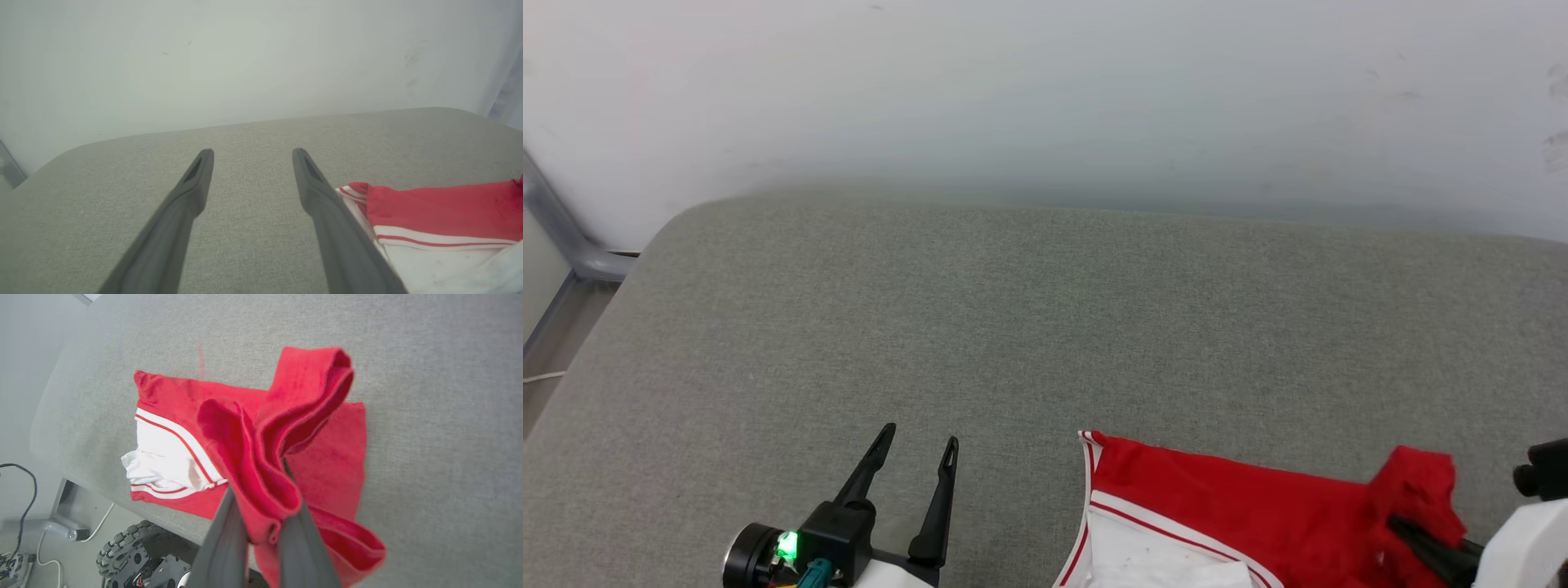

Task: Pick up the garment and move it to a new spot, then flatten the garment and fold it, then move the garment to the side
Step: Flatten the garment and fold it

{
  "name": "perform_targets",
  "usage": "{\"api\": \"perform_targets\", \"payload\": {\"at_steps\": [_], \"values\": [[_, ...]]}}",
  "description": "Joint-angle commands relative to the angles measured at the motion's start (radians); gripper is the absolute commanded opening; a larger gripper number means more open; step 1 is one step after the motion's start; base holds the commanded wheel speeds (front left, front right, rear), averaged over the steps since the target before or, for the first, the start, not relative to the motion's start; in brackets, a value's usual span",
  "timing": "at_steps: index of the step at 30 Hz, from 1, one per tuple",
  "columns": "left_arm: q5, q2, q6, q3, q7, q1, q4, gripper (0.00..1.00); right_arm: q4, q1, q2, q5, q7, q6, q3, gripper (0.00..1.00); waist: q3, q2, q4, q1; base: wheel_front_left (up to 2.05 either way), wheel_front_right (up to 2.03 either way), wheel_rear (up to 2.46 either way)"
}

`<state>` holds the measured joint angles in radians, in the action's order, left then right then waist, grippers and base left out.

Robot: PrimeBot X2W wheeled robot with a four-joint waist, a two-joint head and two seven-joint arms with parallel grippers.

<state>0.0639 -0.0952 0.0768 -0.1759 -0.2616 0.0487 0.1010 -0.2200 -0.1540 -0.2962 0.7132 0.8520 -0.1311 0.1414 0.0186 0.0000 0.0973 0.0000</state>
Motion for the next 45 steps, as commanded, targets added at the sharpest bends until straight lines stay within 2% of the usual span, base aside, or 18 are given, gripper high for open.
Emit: {"api": "perform_targets", "payload": {"at_steps": [1,6,10,13,21,26,31,32,33,34,39,45], "values": [[-0.006,0.001,0.003,0.005,-0.004,-0.001,-0.001,1.0,-0.021,-0.007,0.031,0.006,0.016,0.001,-0.007,0.0,0.0,0.0,0.008,0.0,0.0,0.0,0.0],[-0.008,0.005,0.01,0.014,-0.004,-0.005,0.0,1.0,-0.081,0.015,0.168,0.001,0.072,0.001,-0.039,0.0,-0.005,0.0,0.034,0.0,0.0,0.0,0.0],[-0.01,0.006,0.012,0.021,-0.004,-0.013,0.002,1.0,-0.069,0.031,0.233,0.007,0.06,0.001,-0.055,0.0,-0.007,0.0,0.057,0.0,0.0,0.0,0.0],[-0.013,0.006,0.017,0.025,-0.004,-0.013,0.003,1.0,-0.027,0.039,0.247,0.032,0.014,0.001,-0.076,0.0,-0.008,0.0,0.071,0.0,0.0,0.0,0.0],[-0.018,0.001,0.025,0.032,-0.004,-0.017,0.009,1.0,0.184,0.072,0.247,0.111,-0.192,0.001,-0.197,0.0,-0.01,0.0,0.095,0.0,0.0,0.0,0.0],[-0.021,0.005,0.028,0.028,-0.004,-0.028,0.011,1.0,0.322,0.135,0.247,0.126,-0.297,0.001,-0.272,0.0,-0.021,0.0,0.106,0.0,0.0,0.0,0.0],[-0.025,0.01,0.028,0.025,-0.004,-0.037,0.014,1.0,0.43,0.188,0.247,0.099,-0.351,0.001,-0.322,0.0,-0.032,0.0,0.113,0.0,0.0,0.0,0.0],[-0.026,0.011,0.028,0.025,-0.004,-0.038,0.016,1.0,0.455,0.201,0.247,0.091,-0.362,0.001,-0.331,0.07,-0.034,0.0,0.115,0.0,0.0,0.0,0.0],[-0.026,0.012,0.028,0.025,-0.004,-0.039,0.017,1.0,0.475,0.213,0.247,0.084,-0.376,0.001,-0.337,0.5,-0.035,0.0,0.117,0.0,0.0,0.0,0.0],[-0.025,0.013,0.028,0.024,-0.004,-0.041,0.018,1.0,0.497,0.224,0.247,0.083,-0.389,0.001,-0.344,1.0,-0.036,0.0,0.118,0.0,0.0,0.0,0.0],[-0.023,0.017,0.028,0.031,-0.004,-0.04,0.024,1.0,0.563,0.262,0.247,0.1,-0.419,0.001,-0.394,1.0,-0.035,0.0,0.123,0.0,0.0,0.0,0.0],[-0.025,0.017,0.027,0.043,-0.004,-0.024,0.031,1.0,0.536,0.27,0.247,0.186,-0.411,0.001,-0.459,1.0,-0.013,0.0,0.111,0.0,0.0,0.0,0.0]]}}
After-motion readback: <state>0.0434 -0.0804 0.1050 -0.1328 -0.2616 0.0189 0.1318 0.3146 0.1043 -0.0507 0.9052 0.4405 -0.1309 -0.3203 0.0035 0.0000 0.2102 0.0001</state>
